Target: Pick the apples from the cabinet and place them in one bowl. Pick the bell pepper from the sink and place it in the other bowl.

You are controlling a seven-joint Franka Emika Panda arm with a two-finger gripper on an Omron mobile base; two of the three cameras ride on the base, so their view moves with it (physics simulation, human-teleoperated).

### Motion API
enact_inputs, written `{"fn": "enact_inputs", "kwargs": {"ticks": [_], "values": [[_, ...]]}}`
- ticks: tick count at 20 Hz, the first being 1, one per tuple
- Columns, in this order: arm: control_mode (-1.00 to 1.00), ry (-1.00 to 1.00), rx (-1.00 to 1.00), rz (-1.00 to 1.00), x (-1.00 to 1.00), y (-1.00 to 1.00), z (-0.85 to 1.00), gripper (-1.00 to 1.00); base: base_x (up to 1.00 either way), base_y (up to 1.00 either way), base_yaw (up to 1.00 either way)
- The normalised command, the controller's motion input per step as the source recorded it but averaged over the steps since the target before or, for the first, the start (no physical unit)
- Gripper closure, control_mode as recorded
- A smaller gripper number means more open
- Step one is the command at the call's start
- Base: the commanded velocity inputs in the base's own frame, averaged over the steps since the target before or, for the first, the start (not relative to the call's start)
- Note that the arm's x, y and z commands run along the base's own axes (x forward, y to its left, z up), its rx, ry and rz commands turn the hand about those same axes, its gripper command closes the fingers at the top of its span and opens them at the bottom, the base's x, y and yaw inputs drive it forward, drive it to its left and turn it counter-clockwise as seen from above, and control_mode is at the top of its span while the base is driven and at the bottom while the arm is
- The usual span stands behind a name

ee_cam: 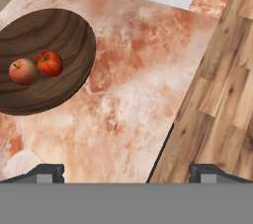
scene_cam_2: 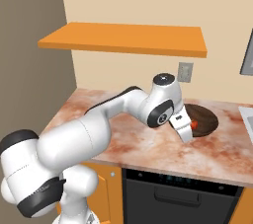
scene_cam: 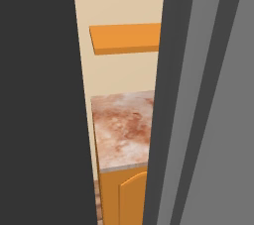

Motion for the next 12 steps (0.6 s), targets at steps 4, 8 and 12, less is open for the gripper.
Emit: {"fn": "enact_inputs", "kwargs": {"ticks": [4,8,12], "values": [[-1.00,0.00,0.00,0.00,0.00,0.00,0.00,-1.00,0.00,0.00,0.00],[-1.00,0.00,0.00,0.00,0.00,0.00,0.00,-1.00,0.00,0.00,0.00],[-1.00,-0.03,0.00,0.00,-0.04,0.00,0.00,-1.00,0.00,0.00,0.00]]}}
